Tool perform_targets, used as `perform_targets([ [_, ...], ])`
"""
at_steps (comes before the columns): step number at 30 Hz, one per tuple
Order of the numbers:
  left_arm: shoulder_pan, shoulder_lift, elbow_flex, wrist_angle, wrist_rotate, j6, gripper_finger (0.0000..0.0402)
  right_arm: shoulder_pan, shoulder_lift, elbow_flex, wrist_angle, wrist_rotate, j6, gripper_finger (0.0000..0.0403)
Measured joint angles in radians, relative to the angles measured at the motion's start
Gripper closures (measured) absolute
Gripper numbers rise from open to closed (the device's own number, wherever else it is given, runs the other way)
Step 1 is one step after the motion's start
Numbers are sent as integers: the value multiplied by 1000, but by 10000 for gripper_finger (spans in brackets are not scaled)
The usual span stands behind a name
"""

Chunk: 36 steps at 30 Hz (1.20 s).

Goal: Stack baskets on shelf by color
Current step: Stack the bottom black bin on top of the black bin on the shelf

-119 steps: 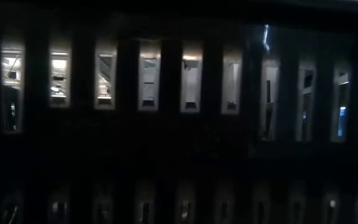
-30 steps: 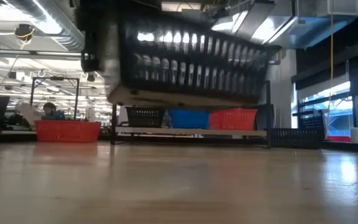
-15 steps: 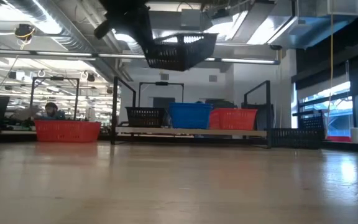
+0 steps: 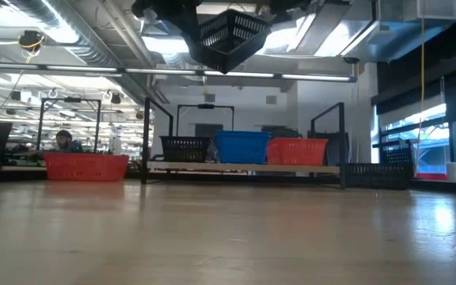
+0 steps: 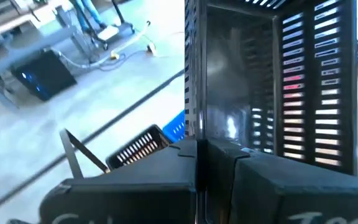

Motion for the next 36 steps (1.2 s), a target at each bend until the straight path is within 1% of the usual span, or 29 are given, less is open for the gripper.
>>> perform_targets([
  [2,0,0,0,-4,-17,11,401,0,12,0,23,0,-1,289],
  [5,0,0,0,-5,-54,35,401,0,30,0,26,0,-2,280],
  [22,0,1,0,-6,-68,55,401,-1,171,0,100,6,0,281],
  [23,0,1,0,-6,-64,55,401,-2,178,0,100,7,4,286],
  [25,0,1,0,-7,-52,54,401,-2,187,0,97,9,5,308],
  [29,-2,1,0,-1,-20,48,392,-3,190,0,99,28,2,384],
  [30,-2,1,0,1,-19,43,388,-3,190,0,101,41,-1,391],
  [32,-1,1,0,2,-17,22,379,-2,190,0,101,63,-2,392],
  [36,-1,1,0,4,-15,18,361,-1,190,0,103,60,-4,399],
])
